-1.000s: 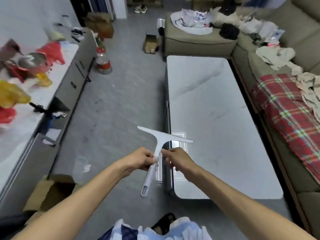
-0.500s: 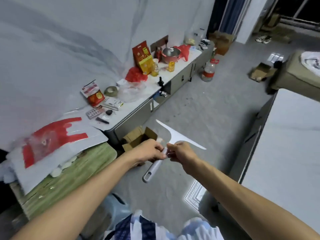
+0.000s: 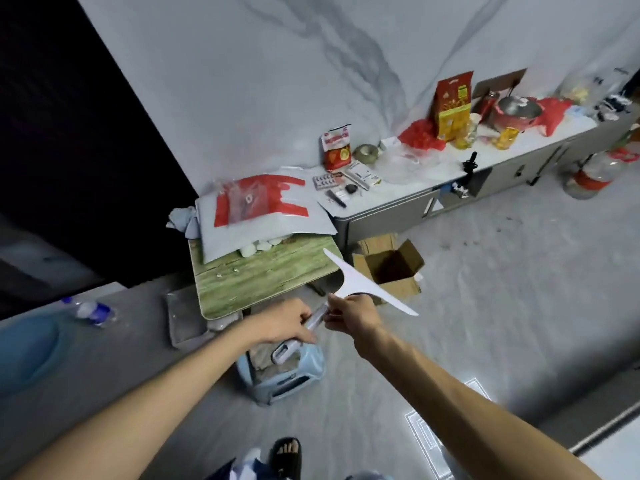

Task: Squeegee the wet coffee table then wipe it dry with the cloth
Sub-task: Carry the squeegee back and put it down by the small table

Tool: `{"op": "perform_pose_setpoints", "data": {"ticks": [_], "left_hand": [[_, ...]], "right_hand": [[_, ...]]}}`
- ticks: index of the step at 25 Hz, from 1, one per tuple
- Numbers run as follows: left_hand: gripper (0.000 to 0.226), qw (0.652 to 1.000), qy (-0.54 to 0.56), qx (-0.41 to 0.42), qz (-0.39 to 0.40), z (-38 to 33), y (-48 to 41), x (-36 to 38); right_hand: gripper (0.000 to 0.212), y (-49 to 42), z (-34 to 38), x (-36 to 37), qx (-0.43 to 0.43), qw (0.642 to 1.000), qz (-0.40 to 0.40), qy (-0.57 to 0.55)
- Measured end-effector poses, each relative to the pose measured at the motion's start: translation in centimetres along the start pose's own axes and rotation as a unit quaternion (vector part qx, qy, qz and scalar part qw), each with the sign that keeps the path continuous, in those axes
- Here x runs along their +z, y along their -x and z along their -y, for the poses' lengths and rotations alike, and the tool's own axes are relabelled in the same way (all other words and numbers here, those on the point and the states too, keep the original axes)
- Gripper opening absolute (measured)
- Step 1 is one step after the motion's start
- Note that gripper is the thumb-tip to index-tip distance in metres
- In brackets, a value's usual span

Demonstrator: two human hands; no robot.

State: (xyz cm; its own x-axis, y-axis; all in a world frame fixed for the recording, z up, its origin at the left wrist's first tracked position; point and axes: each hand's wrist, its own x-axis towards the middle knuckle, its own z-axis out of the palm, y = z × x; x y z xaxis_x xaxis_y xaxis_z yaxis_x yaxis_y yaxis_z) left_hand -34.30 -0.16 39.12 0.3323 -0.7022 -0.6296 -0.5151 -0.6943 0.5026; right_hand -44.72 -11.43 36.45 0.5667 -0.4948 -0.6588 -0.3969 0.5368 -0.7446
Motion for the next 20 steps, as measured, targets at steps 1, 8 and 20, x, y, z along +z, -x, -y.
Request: {"op": "perform_pose_setpoints", "data": {"ticks": [1, 8, 20], "left_hand": [[0.033, 1.0, 0.004, -0.008, -0.014, 1.4, 0.6, -0.5], [0.036, 0.994, 0.075, -0.036, -0.067, 12.4, 0.2, -5.3], [0.022, 0.989, 0.048, -0.052, -0.131, 34.4, -20.7, -5.6]], "right_hand": [[0.017, -0.3, -0.1, 1.6, 0.003, 1.0, 0.008, 0.001], [0.023, -5.8, -0.6, 11.8, 0.042, 0.999, 0.001, 0.005], [0.018, -31.4, -9.6, 23.7, 0.101, 0.991, -0.085, 0.001]]}}
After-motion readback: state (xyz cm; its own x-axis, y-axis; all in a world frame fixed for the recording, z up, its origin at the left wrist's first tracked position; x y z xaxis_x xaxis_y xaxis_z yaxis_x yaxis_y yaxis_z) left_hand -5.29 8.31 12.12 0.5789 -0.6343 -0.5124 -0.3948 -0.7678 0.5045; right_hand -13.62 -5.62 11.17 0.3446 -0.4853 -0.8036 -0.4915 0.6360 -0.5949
